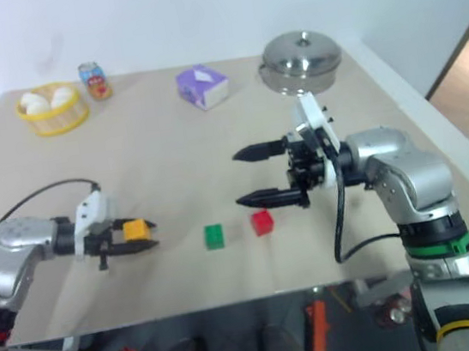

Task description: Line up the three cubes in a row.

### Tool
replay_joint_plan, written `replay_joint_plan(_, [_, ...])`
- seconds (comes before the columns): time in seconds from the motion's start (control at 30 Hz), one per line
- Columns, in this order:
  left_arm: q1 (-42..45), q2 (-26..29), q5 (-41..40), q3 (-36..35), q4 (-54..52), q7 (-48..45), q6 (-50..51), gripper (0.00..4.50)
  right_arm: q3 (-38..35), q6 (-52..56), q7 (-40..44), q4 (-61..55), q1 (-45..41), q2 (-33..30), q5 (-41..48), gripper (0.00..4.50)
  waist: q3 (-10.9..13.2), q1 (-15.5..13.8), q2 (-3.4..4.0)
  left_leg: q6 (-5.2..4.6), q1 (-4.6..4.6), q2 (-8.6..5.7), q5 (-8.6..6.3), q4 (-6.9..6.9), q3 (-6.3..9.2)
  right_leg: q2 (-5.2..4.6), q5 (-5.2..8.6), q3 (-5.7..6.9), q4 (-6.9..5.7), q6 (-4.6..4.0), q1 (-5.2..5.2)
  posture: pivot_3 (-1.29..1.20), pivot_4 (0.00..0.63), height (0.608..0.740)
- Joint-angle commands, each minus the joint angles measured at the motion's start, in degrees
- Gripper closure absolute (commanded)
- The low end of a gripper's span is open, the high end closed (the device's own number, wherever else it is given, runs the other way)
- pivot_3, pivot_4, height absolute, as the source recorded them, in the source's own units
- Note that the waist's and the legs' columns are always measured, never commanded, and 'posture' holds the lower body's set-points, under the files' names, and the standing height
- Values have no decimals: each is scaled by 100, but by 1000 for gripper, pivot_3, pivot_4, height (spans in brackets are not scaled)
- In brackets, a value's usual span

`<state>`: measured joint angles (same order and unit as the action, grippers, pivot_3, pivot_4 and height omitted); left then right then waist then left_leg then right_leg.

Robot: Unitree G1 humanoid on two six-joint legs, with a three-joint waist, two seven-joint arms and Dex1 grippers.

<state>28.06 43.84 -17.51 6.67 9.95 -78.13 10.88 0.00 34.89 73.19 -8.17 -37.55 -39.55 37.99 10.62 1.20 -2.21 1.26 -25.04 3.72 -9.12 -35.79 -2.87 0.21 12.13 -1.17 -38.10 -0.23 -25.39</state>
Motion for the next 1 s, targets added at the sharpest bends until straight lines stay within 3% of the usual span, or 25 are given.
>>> replay_joint_plan(0.03, [344,-205,137,190,360,-234,-318,3113,-341,135,-234,-520,130,-162,224,0,0,-1,0,0,-2,0,0,-1,0,1,-9,-1,0,20,0,0,150,740])
replay_joint_plan(0.33, [520,-548,343,521,571,-442,-326,3113,-666,410,-638,-1081,574,-425,508,0,0,16,0,-4,-4,-2,-8,-5,5,8,-3,-10,-2,36,1,0,150,740])
replay_joint_plan(0.77, [239,-613,445,609,248,-278,-27,3113,-586,380,-778,-1097,582,-419,558,0,0,14,0,-4,-3,-2,-8,-17,4,7,-7,-13,-4,39,6,0,150,740])
replay_joint_plan(0.83, [216,-609,436,600,193,-266,27,2046,-574,375,-769,-1085,570,-415,553,0,0,13,0,-4,-3,-2,-8,-17,5,7,-7,-13,-3,39,6,0,150,740])
replay_joint_plan(1.0, [199,-609,438,569,103,-255,121,280,-543,358,-734,-1040,552,-406,536,0,0,1,0,-7,-2,-2,-6,-30,8,7,-4,-12,-3,24,11,0,150,740])
